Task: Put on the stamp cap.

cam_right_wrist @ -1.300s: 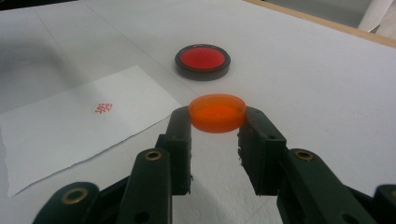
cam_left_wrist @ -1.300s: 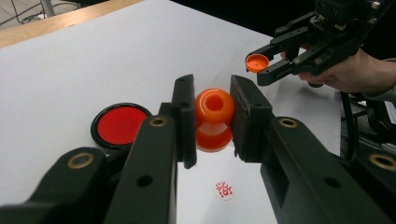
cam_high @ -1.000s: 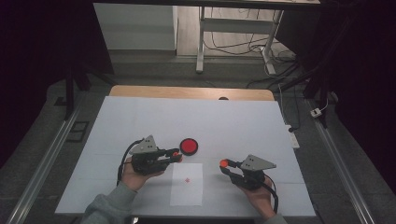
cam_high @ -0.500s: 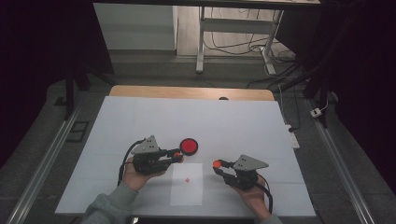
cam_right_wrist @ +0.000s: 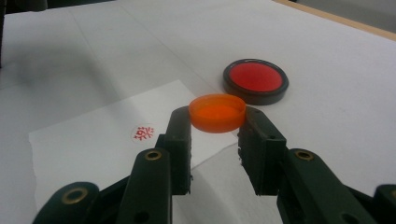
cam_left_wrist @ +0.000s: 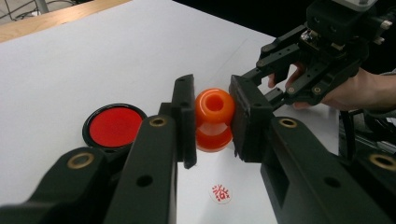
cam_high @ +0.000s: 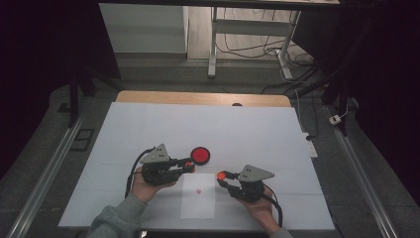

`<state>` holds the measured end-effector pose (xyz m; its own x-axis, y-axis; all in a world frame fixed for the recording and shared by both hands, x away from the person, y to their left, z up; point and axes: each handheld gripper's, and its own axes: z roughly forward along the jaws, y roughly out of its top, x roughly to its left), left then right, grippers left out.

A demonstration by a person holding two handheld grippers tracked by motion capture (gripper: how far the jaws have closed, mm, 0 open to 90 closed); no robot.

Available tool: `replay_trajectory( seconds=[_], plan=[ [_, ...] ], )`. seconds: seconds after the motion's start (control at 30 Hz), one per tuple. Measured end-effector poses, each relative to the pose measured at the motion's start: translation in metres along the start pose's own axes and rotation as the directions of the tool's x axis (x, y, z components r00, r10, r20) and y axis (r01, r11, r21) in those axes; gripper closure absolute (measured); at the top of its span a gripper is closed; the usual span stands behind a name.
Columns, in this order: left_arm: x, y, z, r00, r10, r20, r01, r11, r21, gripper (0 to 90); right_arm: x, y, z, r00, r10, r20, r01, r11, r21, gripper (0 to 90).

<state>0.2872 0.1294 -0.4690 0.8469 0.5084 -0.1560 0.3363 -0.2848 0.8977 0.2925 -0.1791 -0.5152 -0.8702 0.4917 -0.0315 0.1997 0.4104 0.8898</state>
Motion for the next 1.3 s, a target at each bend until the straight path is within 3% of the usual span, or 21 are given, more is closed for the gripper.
replay_trajectory(
  seconds=[0.5,0.87,1.3],
  plan=[
    [0.001,0.000,0.000,1.0000,0.000,-0.002,0.000,1.0000,-0.002,72.9,0.015,0.008,0.022,0.9977,-0.026,-0.062,0.027,1.000,0.010,64.7],
    [0.000,-0.001,0.000,1.0000,-0.003,-0.002,0.002,1.0000,-0.004,72.9,0.019,0.009,0.030,0.9965,-0.032,-0.078,0.033,0.999,0.018,64.7],
    [-0.008,-0.008,0.020,0.9997,0.007,0.022,-0.008,0.9991,0.041,72.9,0.019,0.010,0.029,0.9968,-0.030,-0.074,0.031,0.999,0.013,64.7]
  ],
)
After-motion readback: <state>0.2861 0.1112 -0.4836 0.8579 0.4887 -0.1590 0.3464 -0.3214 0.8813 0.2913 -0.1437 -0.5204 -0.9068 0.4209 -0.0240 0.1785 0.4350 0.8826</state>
